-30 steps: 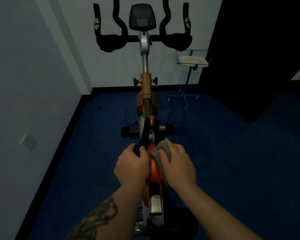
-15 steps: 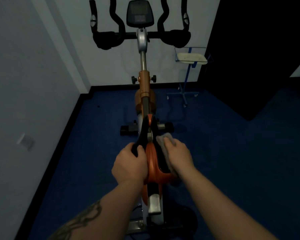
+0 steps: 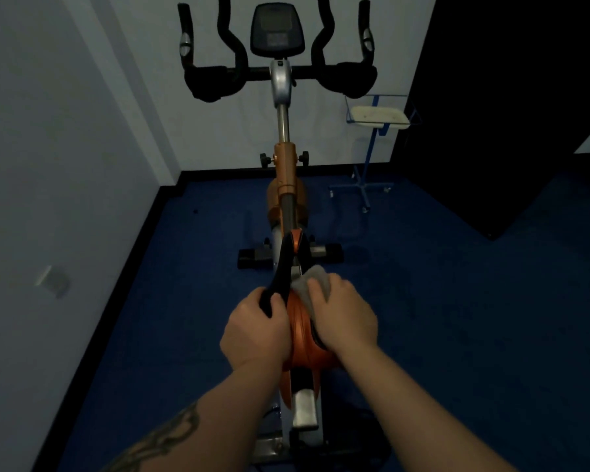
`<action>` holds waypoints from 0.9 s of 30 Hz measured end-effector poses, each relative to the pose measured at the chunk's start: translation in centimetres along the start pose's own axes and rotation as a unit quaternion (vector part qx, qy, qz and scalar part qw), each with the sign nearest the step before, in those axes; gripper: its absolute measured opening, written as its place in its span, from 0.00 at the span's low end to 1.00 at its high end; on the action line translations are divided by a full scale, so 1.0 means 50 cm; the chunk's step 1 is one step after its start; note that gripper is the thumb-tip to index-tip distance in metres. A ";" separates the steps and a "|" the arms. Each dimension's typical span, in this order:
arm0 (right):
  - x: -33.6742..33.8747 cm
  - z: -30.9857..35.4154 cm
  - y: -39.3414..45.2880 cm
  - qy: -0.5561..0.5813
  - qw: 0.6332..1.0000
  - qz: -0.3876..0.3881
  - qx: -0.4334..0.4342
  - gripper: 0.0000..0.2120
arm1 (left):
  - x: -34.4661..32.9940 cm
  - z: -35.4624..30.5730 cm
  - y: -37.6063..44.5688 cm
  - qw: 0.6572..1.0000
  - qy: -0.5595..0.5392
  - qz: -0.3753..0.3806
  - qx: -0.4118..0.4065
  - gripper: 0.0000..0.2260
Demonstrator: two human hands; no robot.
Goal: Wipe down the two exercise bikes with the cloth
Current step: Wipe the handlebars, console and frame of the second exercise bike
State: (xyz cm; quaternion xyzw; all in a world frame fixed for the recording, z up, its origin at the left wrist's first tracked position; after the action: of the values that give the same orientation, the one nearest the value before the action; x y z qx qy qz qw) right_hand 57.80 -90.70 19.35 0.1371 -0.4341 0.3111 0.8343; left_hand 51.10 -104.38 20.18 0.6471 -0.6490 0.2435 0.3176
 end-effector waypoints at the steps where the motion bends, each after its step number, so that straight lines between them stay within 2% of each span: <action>1: 0.000 -0.005 -0.033 -0.013 0.999 -0.038 0.033 0.26 | -0.001 0.000 0.000 1.000 0.000 0.001 -0.002 0.09; 3: 0.005 -0.013 -0.084 -0.024 0.994 -0.073 0.083 0.30 | 0.000 0.001 0.000 1.000 -0.006 -0.001 -0.006 0.09; 4: 0.006 -0.012 -0.074 -0.022 0.994 -0.063 0.089 0.30 | 0.001 0.000 0.001 1.000 -0.006 -0.006 -0.007 0.09; 7: -0.003 0.007 0.011 -0.024 0.999 0.048 0.005 0.25 | 0.003 -0.002 0.002 1.000 0.008 -0.012 -0.001 0.10; 9: -0.002 0.008 0.031 0.002 0.998 0.063 -0.023 0.25 | 0.004 -0.001 -0.002 1.000 0.003 -0.010 0.003 0.10; 13: 0.012 -0.015 -0.097 0.045 0.994 -0.093 0.031 0.29 | 0.003 0.002 -0.001 1.000 -0.015 -0.014 0.001 0.09; 15: 0.010 -0.029 -0.103 0.110 0.985 -0.129 0.018 0.28 | 0.001 0.002 0.000 1.000 -0.020 -0.016 -0.002 0.10; 16: 0.005 -0.033 -0.072 0.135 0.986 -0.097 -0.013 0.25 | 0.001 0.001 0.002 1.000 -0.017 -0.017 -0.003 0.10; 17: -0.001 -0.036 -0.036 0.166 0.984 -0.031 -0.057 0.22 | 0.002 0.001 0.003 1.000 -0.011 -0.017 -0.005 0.10; 19: -0.003 -0.041 0.024 0.250 0.954 0.099 -0.130 0.21 | 0.001 0.003 0.002 1.000 -0.008 -0.018 -0.005 0.10; 20: -0.004 -0.041 0.033 0.263 0.948 0.119 -0.138 0.22 | 0.001 0.004 0.001 1.000 -0.008 -0.020 -0.005 0.10; 21: -0.002 -0.040 0.030 0.243 0.956 0.106 -0.127 0.23 | 0.001 0.005 0.001 1.000 -0.010 -0.021 -0.004 0.10; 24: 0.001 -0.037 -0.076 0.102 0.992 -0.056 -0.037 0.29 | 0.001 0.005 0.001 1.000 -0.016 -0.022 -0.010 0.09; 26: 0.006 -0.023 -0.129 0.030 0.994 -0.104 0.017 0.34 | 0.000 0.002 0.000 0.999 -0.020 -0.025 -0.013 0.09; 27: 0.011 -0.015 -0.118 0.008 0.994 -0.103 0.033 0.34 | 0.001 0.002 0.000 0.999 -0.020 -0.027 -0.012 0.09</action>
State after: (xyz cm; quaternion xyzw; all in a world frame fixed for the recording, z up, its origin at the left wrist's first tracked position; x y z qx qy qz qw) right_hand 62.26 -94.66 19.60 0.2056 -0.4004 0.2385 0.8605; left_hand 51.09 -104.47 20.14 0.6656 -0.6399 0.2143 0.3188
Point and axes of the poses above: each hand's wrist, its own y-axis towards the middle knuckle, its own x-axis out of the back of the hand, z = x × y, the point moved 5 cm from there along y, towards the middle knuckle, and after that the axes turned 8 degrees about -z, right-handed, at the moved point
